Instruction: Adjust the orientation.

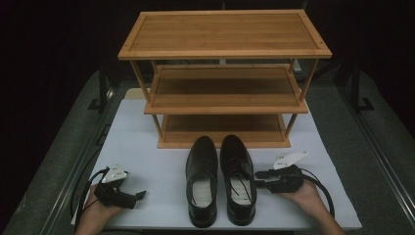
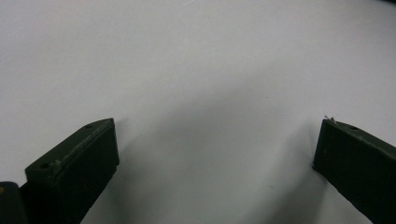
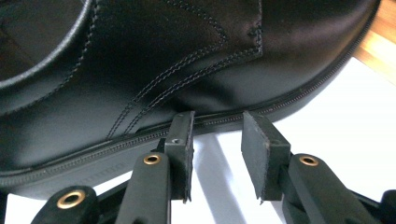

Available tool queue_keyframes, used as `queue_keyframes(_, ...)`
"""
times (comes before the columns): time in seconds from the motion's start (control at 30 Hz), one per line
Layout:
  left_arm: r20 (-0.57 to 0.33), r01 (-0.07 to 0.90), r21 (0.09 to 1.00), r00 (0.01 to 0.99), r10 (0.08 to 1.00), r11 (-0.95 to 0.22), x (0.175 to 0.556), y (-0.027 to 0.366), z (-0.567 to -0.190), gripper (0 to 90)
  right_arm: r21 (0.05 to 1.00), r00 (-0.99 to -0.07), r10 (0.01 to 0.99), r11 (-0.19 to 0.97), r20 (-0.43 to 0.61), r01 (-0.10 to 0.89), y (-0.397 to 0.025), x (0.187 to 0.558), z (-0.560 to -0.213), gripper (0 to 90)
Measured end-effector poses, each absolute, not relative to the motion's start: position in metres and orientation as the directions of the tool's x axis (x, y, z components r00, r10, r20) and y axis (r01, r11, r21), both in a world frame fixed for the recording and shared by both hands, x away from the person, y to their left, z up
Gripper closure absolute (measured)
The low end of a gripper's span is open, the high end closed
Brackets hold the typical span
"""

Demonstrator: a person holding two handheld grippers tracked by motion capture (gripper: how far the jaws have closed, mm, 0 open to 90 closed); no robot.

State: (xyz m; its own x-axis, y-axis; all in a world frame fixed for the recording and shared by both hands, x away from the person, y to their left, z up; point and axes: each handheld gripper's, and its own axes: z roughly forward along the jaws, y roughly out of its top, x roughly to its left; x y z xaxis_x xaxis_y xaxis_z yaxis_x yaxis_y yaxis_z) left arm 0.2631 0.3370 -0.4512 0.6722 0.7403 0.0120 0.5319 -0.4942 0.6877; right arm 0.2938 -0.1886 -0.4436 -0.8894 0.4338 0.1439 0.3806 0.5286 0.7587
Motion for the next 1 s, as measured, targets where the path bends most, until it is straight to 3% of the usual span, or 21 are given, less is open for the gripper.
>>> queue_keyframes(0.43,0.013,0.533,0.686,0.672,0.740,-0.496,0.263,0.337,-0.451,0.0,0.760,-0.896,0.414,0.527,0.162,0.380,-0.176,0.290,-0.445,60.4)
queue_keyframes(1.0,-0.030,0.493,0.752,0.688,0.725,-0.437,0.259,0.322,-0.432,6.7,0.781,-0.820,0.548,0.436,0.165,0.448,-0.196,0.278,-0.433,51.6)
